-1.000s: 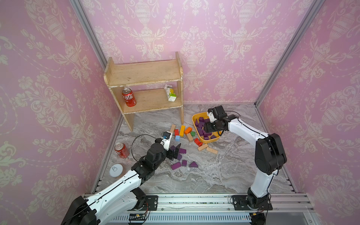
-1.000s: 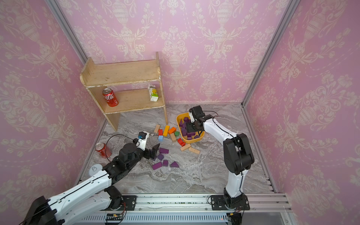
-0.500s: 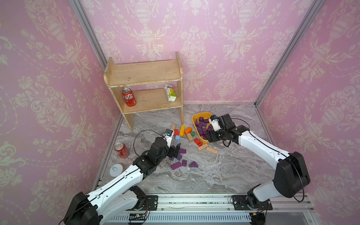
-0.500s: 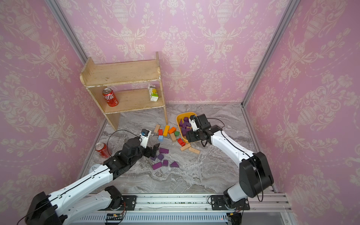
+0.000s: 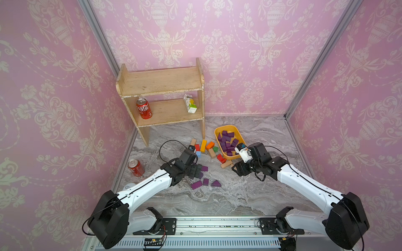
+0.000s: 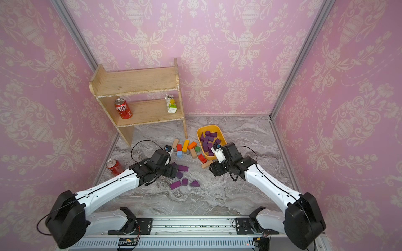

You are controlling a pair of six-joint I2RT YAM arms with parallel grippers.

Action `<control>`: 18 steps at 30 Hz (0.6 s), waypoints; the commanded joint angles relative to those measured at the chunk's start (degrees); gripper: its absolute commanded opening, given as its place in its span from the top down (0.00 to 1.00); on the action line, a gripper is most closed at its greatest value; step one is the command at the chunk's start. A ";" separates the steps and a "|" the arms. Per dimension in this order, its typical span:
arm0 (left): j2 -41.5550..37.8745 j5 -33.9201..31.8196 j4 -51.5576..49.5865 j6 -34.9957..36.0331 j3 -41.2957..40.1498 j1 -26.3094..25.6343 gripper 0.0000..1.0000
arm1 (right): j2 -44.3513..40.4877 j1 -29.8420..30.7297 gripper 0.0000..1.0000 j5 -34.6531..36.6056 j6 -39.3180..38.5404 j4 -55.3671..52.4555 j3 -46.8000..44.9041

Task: Pick purple bricks into the storage bin
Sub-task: Pick up the building block from the center of the board.

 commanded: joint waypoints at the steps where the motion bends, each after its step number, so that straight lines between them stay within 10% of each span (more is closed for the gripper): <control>1: 3.47 3.67 -4.76 -8.04 2.83 2.10 0.05 | 0.45 0.16 0.27 -1.24 -0.50 0.95 -0.39; 18: -0.46 9.98 -5.74 -9.43 -2.15 2.13 0.34 | -0.38 0.18 0.27 -4.00 2.25 5.98 -5.38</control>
